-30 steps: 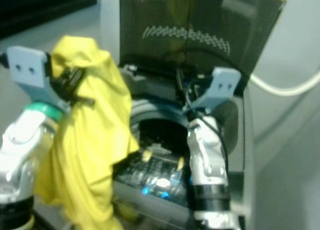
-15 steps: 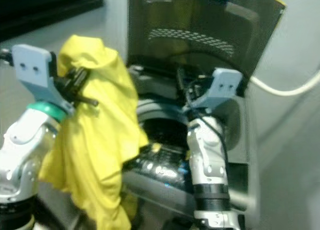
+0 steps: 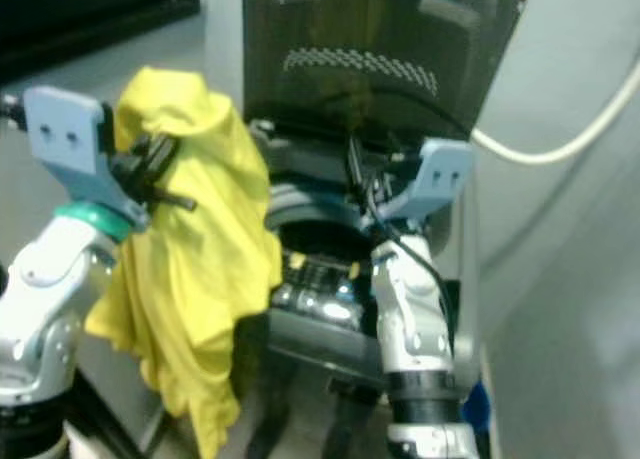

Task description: Clothes washing

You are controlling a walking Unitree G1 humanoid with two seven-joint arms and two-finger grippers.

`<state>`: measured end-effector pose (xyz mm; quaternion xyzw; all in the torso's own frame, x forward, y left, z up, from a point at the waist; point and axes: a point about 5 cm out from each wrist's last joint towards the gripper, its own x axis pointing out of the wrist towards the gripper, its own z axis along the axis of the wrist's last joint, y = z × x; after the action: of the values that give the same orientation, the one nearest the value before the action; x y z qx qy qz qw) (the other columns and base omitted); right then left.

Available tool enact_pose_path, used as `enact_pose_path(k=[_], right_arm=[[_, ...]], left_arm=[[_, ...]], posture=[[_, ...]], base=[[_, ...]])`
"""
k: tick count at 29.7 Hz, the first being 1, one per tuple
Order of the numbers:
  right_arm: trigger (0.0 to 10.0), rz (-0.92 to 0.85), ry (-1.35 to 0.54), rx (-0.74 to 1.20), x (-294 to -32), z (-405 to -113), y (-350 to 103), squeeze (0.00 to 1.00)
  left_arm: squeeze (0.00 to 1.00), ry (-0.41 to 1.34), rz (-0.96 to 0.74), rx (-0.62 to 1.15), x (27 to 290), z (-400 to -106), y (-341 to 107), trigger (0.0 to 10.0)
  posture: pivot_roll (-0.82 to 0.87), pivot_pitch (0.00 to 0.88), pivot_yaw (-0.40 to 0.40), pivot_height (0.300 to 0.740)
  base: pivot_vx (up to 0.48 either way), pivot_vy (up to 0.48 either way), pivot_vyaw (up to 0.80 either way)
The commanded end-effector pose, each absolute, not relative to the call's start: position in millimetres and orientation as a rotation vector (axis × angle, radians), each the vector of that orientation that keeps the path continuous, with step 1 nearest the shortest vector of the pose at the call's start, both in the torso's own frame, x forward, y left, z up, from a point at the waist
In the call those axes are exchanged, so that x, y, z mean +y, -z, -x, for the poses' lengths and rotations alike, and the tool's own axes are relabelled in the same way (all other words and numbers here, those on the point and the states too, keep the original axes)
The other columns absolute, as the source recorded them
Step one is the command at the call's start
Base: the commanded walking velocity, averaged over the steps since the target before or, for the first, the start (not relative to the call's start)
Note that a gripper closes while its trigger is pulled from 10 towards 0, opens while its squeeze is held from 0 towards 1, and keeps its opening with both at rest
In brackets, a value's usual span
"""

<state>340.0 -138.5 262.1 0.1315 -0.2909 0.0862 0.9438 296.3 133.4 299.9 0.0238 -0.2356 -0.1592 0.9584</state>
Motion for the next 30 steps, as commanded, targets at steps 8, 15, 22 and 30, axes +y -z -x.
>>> enact_pose_path(k=[8,15,22,30], right_arm=[[10.0,-0.264,-0.175,-0.593,-139.3,-339.3,-262.2,0.00],[10.0,-0.263,-0.176,-0.591,-139.0,-339.9,-261.9,0.00],[10.0,-0.262,-0.176,-0.590,-138.8,-339.8,-261.8,0.00],[10.0,-0.261,-0.177,-0.590,-138.5,-339.6,-261.7,0.00]], left_arm=[[0.00,0.306,-0.038,-0.485,135.2,-295.0,-302.9,10.0],[0.00,0.303,-0.039,-0.484,135.9,-295.9,-302.5,10.0],[0.00,0.299,-0.037,-0.480,136.5,-296.7,-302.1,10.0],[0.00,0.294,-0.052,-0.479,136.8,-297.1,-301.6,10.0]], posture=[[0.09,0.000,0.000,0.740],[0.09,0.000,-0.002,0.740],[0.09,0.000,-0.001,0.740],[0.09,0.000,-0.002,0.740]], base=[[0.000,0.157,0.00],[0.000,0.405,0.00],[0.000,0.433,0.00],[0.000,0.000,0.00]])
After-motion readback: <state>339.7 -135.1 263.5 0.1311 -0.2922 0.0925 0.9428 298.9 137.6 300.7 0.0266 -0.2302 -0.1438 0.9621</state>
